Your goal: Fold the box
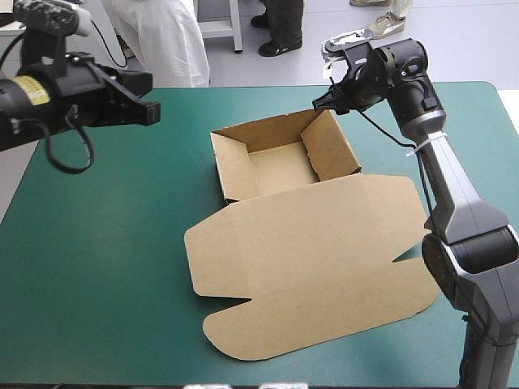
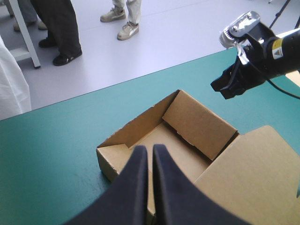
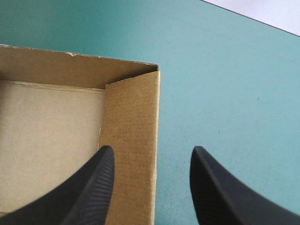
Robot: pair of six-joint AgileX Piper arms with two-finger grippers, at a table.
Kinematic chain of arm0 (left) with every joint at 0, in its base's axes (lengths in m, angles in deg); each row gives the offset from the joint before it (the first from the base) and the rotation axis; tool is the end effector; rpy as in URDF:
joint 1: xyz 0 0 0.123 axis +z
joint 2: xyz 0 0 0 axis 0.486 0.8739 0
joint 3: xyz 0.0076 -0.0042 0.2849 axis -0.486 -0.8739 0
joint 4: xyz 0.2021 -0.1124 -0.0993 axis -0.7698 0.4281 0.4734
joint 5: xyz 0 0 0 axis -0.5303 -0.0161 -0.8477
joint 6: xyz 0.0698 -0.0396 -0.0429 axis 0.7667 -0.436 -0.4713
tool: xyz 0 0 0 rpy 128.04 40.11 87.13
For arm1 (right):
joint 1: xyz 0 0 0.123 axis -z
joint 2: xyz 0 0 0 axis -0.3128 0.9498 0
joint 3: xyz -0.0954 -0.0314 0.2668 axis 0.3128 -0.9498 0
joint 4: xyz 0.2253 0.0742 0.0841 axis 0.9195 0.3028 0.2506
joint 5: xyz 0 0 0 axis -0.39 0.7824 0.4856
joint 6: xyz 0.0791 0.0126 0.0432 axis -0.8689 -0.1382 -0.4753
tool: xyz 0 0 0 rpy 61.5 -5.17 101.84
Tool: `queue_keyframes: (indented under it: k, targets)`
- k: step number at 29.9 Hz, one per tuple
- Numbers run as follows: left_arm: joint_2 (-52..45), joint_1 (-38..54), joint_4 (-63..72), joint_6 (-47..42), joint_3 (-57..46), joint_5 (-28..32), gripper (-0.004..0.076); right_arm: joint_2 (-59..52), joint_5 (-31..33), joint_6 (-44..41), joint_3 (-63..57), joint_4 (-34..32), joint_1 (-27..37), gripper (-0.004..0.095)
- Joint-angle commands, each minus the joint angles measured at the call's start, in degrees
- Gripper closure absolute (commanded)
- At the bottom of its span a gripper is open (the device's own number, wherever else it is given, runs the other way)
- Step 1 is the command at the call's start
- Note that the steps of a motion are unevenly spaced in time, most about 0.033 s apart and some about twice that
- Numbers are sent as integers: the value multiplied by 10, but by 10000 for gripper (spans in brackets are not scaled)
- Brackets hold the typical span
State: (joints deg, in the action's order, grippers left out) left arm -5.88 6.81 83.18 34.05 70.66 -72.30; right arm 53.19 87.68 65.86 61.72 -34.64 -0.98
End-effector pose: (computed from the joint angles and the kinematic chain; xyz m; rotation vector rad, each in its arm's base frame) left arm 0.1915 -0.0929 0.5734 0.4859 1.9341 -0.3946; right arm 0.4138 0.1370 0.4138 -0.4702 2.3646 0.0243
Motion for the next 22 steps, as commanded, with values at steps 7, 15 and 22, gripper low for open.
queue_keyframes:
  k: [7,15,22]
  targets:
    - [-169,-4,6,52,-190,-16,734,-53,1,6,19,-3,3,496]
    - [-335,-4,-27,58,-436,79,734,-51,1,27,18,-3,3,395]
    - [-493,-4,-29,32,-606,130,734,-27,1,29,17,-37,3,303]
